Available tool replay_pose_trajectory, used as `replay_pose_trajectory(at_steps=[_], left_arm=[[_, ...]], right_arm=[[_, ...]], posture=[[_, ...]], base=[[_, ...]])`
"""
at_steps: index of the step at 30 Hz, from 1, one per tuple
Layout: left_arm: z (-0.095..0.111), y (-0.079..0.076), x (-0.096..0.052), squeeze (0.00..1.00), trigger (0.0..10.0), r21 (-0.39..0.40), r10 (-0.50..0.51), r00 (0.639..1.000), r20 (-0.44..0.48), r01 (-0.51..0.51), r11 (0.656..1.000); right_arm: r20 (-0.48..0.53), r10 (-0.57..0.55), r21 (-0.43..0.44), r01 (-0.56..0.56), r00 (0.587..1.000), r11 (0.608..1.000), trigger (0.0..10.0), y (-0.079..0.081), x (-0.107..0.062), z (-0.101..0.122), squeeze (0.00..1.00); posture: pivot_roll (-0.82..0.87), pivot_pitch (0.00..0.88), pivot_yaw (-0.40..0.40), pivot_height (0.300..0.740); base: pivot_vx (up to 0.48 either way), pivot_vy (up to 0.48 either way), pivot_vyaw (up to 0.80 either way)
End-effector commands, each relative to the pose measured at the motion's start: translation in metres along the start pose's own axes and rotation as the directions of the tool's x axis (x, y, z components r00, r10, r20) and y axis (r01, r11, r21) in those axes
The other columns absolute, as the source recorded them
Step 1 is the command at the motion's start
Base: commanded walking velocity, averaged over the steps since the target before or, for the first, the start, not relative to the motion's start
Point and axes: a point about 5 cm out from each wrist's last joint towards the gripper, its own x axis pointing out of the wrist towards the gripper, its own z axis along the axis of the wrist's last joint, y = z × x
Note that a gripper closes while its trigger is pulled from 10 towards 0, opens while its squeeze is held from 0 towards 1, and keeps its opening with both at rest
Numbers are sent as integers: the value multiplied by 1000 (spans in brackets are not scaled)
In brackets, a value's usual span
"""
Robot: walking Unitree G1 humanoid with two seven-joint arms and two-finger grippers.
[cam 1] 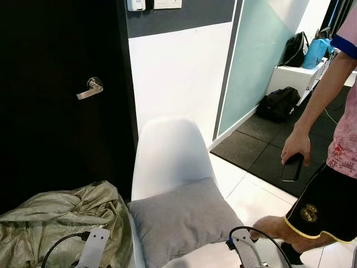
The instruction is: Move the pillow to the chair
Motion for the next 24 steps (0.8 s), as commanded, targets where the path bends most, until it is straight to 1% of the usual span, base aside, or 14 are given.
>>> replay_pose_trajectory(at_steps=[1, 9, 18, 24], left_arm=[[0, -2, 0, 0, 10000, -11, -2, 1000, -12, 2, 1000], [1, 0, 0, 0, 10000, -10, 4, 1000, -11, -5, 1000], [1, 1, 0, 0, 10000, -18, 8, 1000, -11, -8, 1000], [2, 0, 1, 0, 10000, -20, 8, 1000, -10, -8, 1000]], right_arm=[[21, -9, -12, 9, 1000, 1000, 10000, 0, 0, 7, 0], [24, -12, -19, 13, 1000, 1000, 10000, -1, 0, 7, 0], [45, -45, -25, 46, 998, 999, 10000, -5, -1, 10, 0], [46, -50, -28, 51, 998, 998, 10000, -6, -1, 10, 0]], posture=[[-94, 0, -49, 740], [-94, 0, -50, 740], [-96, 0, -54, 740], [-95, 0, -56, 740]], base=[[-300, 0, 0], [-316, 0, 0], [-322, 0, 0], [-400, 0, 0]])
